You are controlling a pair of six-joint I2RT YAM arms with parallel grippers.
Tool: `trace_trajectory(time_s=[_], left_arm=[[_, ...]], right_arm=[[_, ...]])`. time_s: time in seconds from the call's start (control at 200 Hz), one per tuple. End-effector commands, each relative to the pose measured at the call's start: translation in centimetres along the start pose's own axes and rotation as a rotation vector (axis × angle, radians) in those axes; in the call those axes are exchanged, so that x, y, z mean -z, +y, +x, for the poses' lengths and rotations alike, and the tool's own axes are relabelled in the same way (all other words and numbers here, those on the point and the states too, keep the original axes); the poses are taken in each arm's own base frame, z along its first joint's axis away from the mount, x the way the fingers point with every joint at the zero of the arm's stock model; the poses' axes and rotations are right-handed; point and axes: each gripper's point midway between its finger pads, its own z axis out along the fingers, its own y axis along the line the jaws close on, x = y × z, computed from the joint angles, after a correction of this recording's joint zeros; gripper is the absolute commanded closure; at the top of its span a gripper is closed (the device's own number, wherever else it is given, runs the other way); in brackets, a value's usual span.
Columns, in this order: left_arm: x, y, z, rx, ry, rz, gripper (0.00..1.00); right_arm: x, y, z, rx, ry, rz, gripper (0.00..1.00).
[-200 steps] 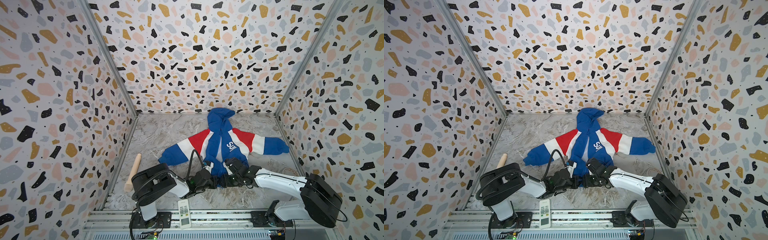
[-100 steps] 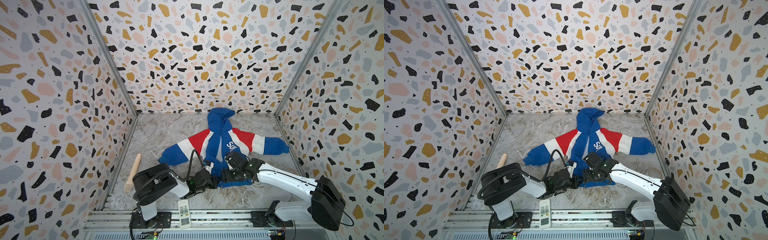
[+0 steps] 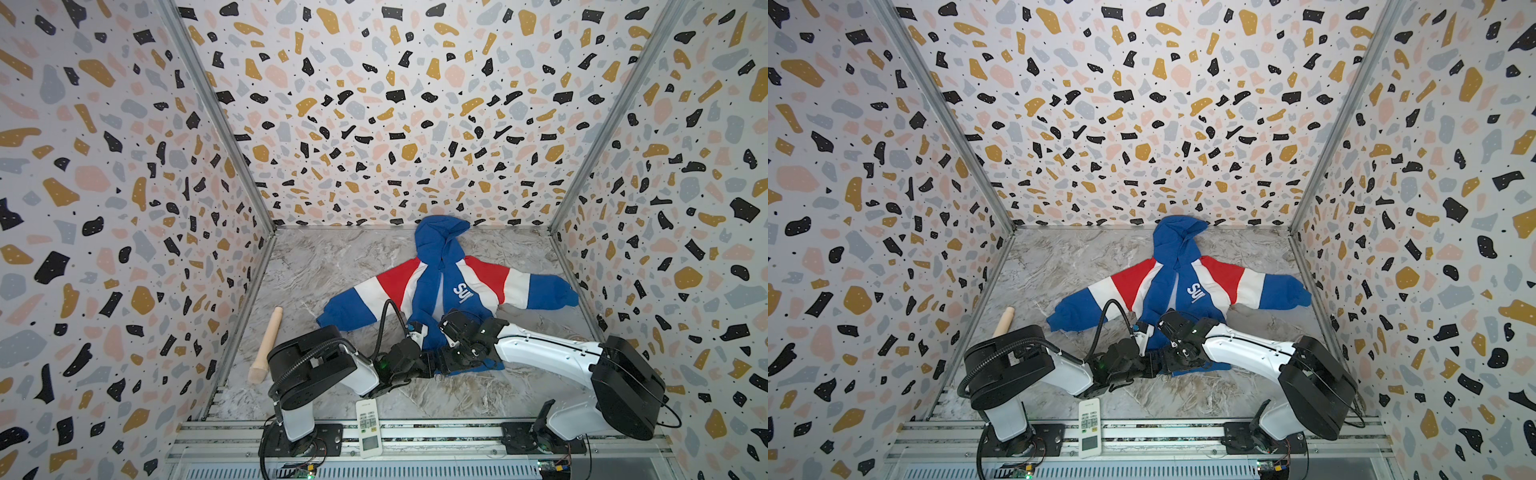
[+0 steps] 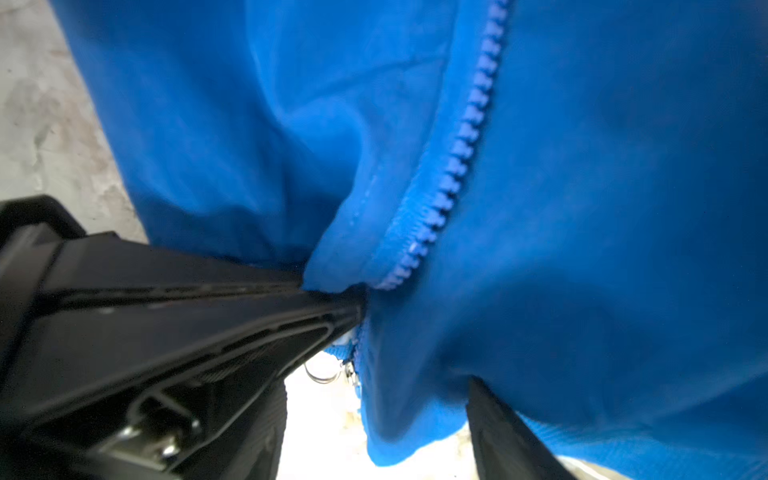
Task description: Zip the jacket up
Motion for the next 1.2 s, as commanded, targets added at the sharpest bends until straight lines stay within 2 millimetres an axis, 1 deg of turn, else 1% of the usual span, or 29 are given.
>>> trace_trajectory(time_s=[0.0, 0.09, 0.235, 0.305, 0.375, 0.405, 0.441, 0.511, 0.581, 0.711, 0.861, 0.891, 0.976, 1.071, 1.191], left_arm=[[0.1, -0.8, -0.1, -0.008, -0.015, 0.039, 1.00], [-0.1, -0.8, -0.1, -0.009, -0.013, 0.040, 1.00], [-0.3, -0.9, 0.0, -0.001, -0.010, 0.052, 1.00], [-0.2, -1.0, -0.1, 0.001, -0.015, 0.055, 1.00], [-0.1, -1.1, -0.2, 0.003, -0.021, 0.062, 1.00], [0.1, -1.1, -0.3, 0.005, -0.027, 0.066, 1.00], [0.2, -1.2, -0.4, 0.004, -0.033, 0.069, 1.00], [0.6, -1.3, -0.6, -0.006, -0.047, 0.072, 1.00], [1.6, -1.6, -1.1, -0.018, -0.078, 0.082, 1.00], [3.7, -2.1, -2.2, -0.068, -0.141, 0.086, 1.00], [4.5, -2.3, -2.5, -0.107, -0.146, 0.068, 1.00], [4.6, -2.3, -2.6, -0.133, -0.150, 0.067, 1.00], [5.2, -2.4, -2.8, -0.123, -0.167, 0.088, 1.00], [6.1, -3.1, -3.1, -0.121, -0.194, 0.136, 1.00], [6.9, -4.1, -3.1, -0.087, -0.207, 0.211, 1.00]], right_arm=[[0.3, -0.1, -1.0, 0.014, -0.059, -0.020, 0.32], [-0.3, -0.6, -1.2, -0.017, -0.073, -0.064, 0.34], [-0.7, -0.4, -1.2, -0.027, -0.083, -0.119, 0.39], [-0.7, -0.2, -1.3, -0.023, -0.087, -0.127, 0.46], [-0.6, -0.1, -1.3, -0.020, -0.091, -0.137, 0.57], [-0.6, -0.1, -1.3, -0.019, -0.094, -0.137, 0.64], [-0.5, -0.1, -1.3, -0.018, -0.100, -0.142, 0.74], [-0.1, 0.3, -1.4, -0.009, -0.123, -0.167, 0.91], [0.6, 0.8, -1.7, 0.003, -0.169, -0.211, 1.00], [2.4, 1.8, -2.0, 0.032, -0.263, -0.313, 1.00], [4.5, 2.5, -1.9, 0.101, -0.375, -0.439, 1.00], [4.9, 2.3, -1.8, 0.101, -0.394, -0.454, 1.00], [5.5, 1.3, -1.6, 0.078, -0.431, -0.466, 1.00], [5.8, 0.2, -1.2, 0.065, -0.462, -0.479, 1.00], [6.4, 0.1, -0.9, 0.076, -0.518, -0.553, 1.00]])
